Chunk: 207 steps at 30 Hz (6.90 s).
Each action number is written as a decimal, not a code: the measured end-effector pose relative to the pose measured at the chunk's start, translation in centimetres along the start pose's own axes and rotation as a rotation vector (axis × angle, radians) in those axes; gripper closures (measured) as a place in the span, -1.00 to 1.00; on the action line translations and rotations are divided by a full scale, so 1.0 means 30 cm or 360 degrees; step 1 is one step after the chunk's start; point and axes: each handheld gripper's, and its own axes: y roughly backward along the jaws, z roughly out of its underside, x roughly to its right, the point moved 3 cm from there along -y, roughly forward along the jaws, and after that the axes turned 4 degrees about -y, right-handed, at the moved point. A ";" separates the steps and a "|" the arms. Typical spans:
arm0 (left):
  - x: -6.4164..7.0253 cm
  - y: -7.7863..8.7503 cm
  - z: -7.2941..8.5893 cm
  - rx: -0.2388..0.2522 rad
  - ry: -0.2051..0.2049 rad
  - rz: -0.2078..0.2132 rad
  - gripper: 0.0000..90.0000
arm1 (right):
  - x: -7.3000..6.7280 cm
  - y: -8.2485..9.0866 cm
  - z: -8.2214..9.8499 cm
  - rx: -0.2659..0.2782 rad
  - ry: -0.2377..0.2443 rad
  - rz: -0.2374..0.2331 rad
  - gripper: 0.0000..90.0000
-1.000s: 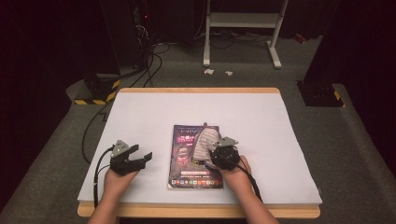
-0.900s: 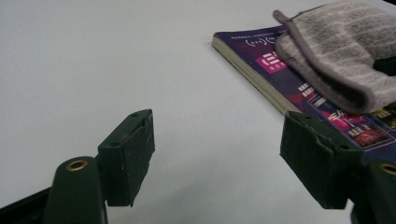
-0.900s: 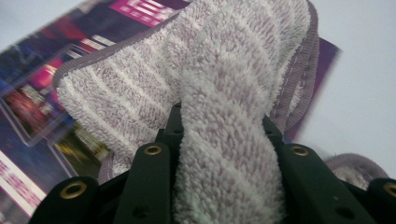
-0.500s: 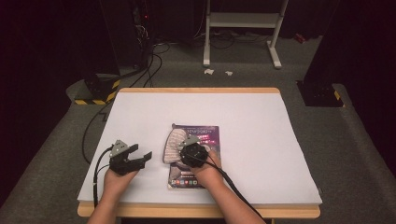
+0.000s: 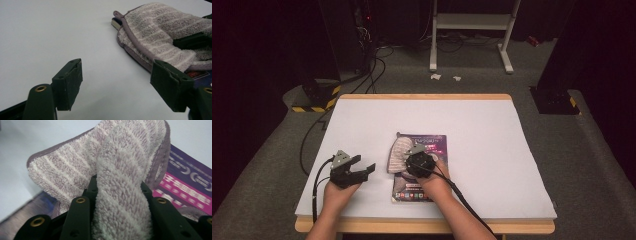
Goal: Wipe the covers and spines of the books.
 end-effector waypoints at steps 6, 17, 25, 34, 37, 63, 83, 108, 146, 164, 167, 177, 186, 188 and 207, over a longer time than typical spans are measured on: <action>0.005 -0.005 0.003 -0.0013 -0.0013 -0.0005 -0.42 | 0.135 0.056 0.074 0.0027 -0.0132 0.0062 0.45; 0.003 -0.006 0.003 -0.0017 -0.0006 -0.0005 -0.42 | 0.310 0.138 0.162 0.0021 -0.0310 0.0186 0.45; 0.001 -0.010 0.004 -0.0016 0.0001 -0.0001 -0.42 | 0.318 0.116 0.147 0.0038 -0.0319 0.0173 0.46; 0.001 -0.012 0.003 -0.0015 0.0007 -0.0001 -0.42 | 0.224 0.026 0.053 0.0026 -0.0219 0.0132 0.47; 0.001 -0.011 0.003 -0.0011 0.0009 0.0003 -0.42 | 0.177 -0.005 0.018 0.0023 -0.0180 0.0106 0.47; 0.000 -0.012 0.005 -0.0023 -0.0003 0.0004 -0.42 | 0.205 -0.032 -0.014 -0.0002 -0.0205 0.0120 0.46; 0.005 -0.015 0.006 -0.0024 -0.0004 0.0005 -0.42 | 0.428 0.021 0.053 0.0022 -0.0452 0.0227 0.46; -0.001 -0.014 0.006 -0.0019 0.0007 0.0029 -0.43 | 0.164 -0.196 -0.188 -0.0044 -0.0189 0.0086 0.50; 0.012 -0.023 0.011 -0.0045 -0.0021 0.0024 -0.43 | 0.452 -0.039 -0.008 -0.0004 -0.0400 0.0298 0.48; 0.036 -0.031 0.008 -0.0051 -0.0057 0.0029 -0.43 | 0.482 0.219 0.067 0.0218 -0.0413 0.0344 0.48; 0.041 -0.032 0.008 -0.0056 -0.0061 0.0032 -0.43 | 0.481 0.265 0.099 0.0242 -0.0417 0.0352 0.48; 0.052 -0.034 0.005 -0.0055 -0.0073 0.0037 -0.43 | 0.493 0.391 0.209 0.0298 -0.0447 0.0404 0.48; 0.063 -0.038 0.004 -0.0060 -0.0083 0.0046 -0.43 | 0.503 0.463 0.329 0.0320 -0.0513 0.0447 0.48; 0.066 -0.040 0.004 -0.0063 -0.0086 0.0048 -0.43 | 0.506 0.464 0.337 0.0306 -0.0508 0.0448 0.48; 0.099 -0.046 -0.004 -0.0064 -0.0120 0.0081 -0.43 | 0.582 0.408 0.473 0.0052 -0.0600 0.0484 0.25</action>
